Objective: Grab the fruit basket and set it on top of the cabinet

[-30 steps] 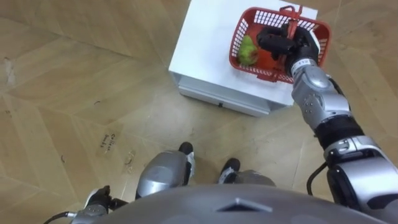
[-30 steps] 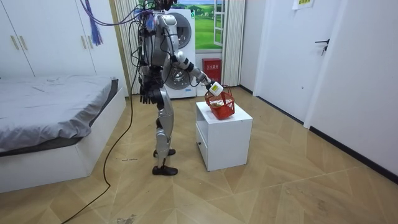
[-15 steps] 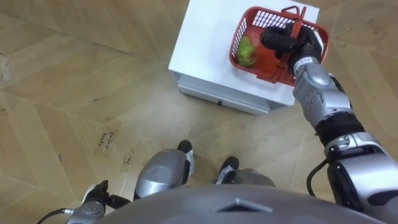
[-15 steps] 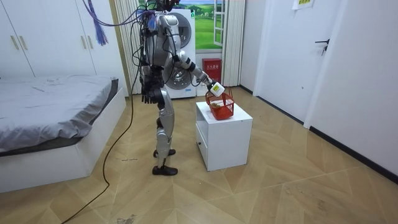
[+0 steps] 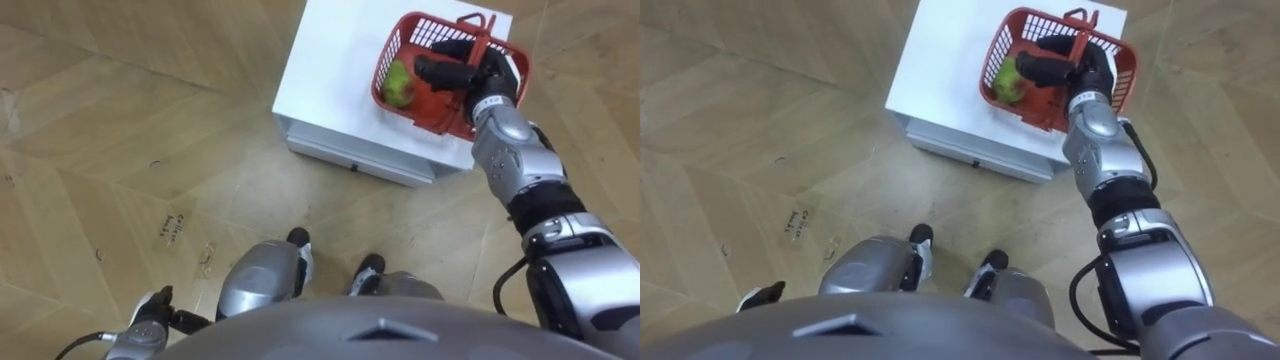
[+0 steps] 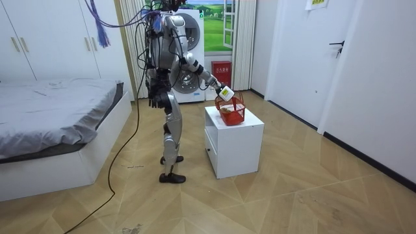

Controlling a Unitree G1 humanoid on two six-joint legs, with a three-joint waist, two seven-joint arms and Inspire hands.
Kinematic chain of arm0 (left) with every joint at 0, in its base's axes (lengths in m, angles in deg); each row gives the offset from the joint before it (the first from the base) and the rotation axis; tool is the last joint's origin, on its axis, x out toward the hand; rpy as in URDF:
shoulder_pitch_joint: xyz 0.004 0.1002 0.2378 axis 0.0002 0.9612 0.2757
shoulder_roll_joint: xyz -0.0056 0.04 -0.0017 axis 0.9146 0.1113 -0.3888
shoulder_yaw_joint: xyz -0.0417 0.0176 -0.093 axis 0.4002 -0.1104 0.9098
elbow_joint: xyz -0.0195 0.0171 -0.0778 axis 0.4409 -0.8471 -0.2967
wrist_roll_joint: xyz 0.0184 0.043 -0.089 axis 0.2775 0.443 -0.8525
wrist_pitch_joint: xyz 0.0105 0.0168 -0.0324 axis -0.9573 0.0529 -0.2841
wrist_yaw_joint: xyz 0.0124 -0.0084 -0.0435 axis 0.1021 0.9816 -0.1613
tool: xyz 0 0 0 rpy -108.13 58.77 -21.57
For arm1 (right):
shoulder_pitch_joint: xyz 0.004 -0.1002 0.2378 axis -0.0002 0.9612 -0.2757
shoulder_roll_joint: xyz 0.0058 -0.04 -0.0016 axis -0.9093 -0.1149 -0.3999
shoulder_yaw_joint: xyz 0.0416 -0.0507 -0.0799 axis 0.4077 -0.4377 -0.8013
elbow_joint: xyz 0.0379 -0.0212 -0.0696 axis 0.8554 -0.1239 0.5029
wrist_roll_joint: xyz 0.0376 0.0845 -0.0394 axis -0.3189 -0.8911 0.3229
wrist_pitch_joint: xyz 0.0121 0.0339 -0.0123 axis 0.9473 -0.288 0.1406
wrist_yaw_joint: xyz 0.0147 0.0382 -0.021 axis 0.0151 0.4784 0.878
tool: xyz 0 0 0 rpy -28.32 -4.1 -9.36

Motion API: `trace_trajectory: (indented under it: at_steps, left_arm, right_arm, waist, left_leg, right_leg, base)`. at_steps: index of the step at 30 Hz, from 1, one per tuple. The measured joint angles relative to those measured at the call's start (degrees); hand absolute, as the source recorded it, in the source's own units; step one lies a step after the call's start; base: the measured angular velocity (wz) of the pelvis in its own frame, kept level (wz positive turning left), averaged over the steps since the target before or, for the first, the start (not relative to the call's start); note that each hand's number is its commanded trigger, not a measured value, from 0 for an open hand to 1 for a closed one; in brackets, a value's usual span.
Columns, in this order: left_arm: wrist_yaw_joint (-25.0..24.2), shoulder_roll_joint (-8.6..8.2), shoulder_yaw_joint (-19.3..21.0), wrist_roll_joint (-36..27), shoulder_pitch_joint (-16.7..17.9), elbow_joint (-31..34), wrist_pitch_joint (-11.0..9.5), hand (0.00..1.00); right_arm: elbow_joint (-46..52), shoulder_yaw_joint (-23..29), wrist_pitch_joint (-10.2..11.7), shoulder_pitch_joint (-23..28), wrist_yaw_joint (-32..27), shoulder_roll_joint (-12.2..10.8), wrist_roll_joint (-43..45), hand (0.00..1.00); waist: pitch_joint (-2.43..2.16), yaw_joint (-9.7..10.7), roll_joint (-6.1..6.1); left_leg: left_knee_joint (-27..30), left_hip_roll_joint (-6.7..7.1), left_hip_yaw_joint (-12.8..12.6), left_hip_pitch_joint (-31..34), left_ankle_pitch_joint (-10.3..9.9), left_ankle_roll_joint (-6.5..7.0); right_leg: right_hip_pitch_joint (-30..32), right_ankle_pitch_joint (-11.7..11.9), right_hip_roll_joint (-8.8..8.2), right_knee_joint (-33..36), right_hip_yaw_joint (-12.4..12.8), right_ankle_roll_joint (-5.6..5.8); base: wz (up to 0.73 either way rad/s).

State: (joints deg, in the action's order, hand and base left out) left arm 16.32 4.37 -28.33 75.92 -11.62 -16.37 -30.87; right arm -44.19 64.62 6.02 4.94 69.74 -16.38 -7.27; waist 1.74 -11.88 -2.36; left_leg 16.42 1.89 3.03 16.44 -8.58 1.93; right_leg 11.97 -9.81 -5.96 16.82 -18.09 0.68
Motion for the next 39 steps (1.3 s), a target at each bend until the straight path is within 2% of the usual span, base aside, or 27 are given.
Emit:
trace_trajectory:
  at_steps: [7, 14, 22, 29, 34, 39]
  left_arm:
    - [0.08, 0.0, -0.01, 0.1, 0.09, 0.02, 0.65, 0.0]
    - [0.32, -0.12, -0.24, 0.14, 0.15, 0.03, 1.51, 0.0]
    - [1.74, -0.16, -0.34, 0.15, 0.69, 0.2, 1.68, 0.0]
    - [1.74, -0.25, 1.52, 0.24, 0.98, 1.31, 1.42, 0.0]
    - [1.78, -0.48, 2.02, 0.25, 1.12, 2.44, 1.77, 0.0]
    - [1.65, -0.85, 2.03, 0.31, 1.1, 2.57, 2.31, 0.0]
  right_arm:
    - [-0.16, -0.1, -0.1, 0.0, 2.55, -0.01, 2.42, 0.0]
    - [-0.17, -1.73, -0.89, 0.09, 3.16, -0.05, 2.52, 0.0]
    - [-0.13, -2.03, -1.12, 0.43, 4.8, 0.11, 4.18, 0.0]
    - [-0.06, -1.38, -1.08, 0.5, 7.1, 0.44, 4.4, 0.0]
    - [-0.11, -1.01, -0.99, 1.75, 8.25, 0.64, 4.23, 0.0]
    - [-0.31, -0.55, -1.06, 4.32, 9.39, 1.0, 4.1, 0.0]
  waist:
    - [-0.11, -0.06, -0.18]
    - [-0.65, 0.03, -1.03]
    - [-0.61, 0.43, -1.26]
    - [-0.75, 0.61, -1.53]
    - [-0.87, 0.43, -1.25]
    - [-1.0, 0.67, -0.15]
  left_leg:
    - [0.11, 0.04, -0.03, 0.07, 0.01, 0.01]
    - [0.45, 0.09, 0.28, -0.17, 0.03, 0.02]
    - [0.57, 0.61, 0.54, -1.02, 0.0, 0.02]
    - [1.22, 0.92, 1.55, -0.49, 0.08, 0.26]
    - [0.64, 0.86, 1.59, -0.89, 0.08, 0.26]
    - [-0.19, 0.76, 1.61, -2.44, 0.05, 0.25]
  right_leg:
    - [0.12, -0.01, -0.04, -0.02, 0.04, 0.02]
    - [-0.14, -0.03, -0.16, 0.16, -0.79, 0.04]
    - [-1.53, -0.17, -0.34, -0.01, -1.22, 0.07]
    - [-1.72, -0.31, -0.88, -0.32, -2.61, 0.31]
    - [-2.27, -0.2, -0.66, -1.2, -2.66, 0.49]
    - [-3.84, -0.18, -0.41, -2.04, -2.62, 0.52]
  base:
    - [0.0]
    - [0.02]
    - [0.02]
    - [0.09]
    - [0.03]
    - [0.0]
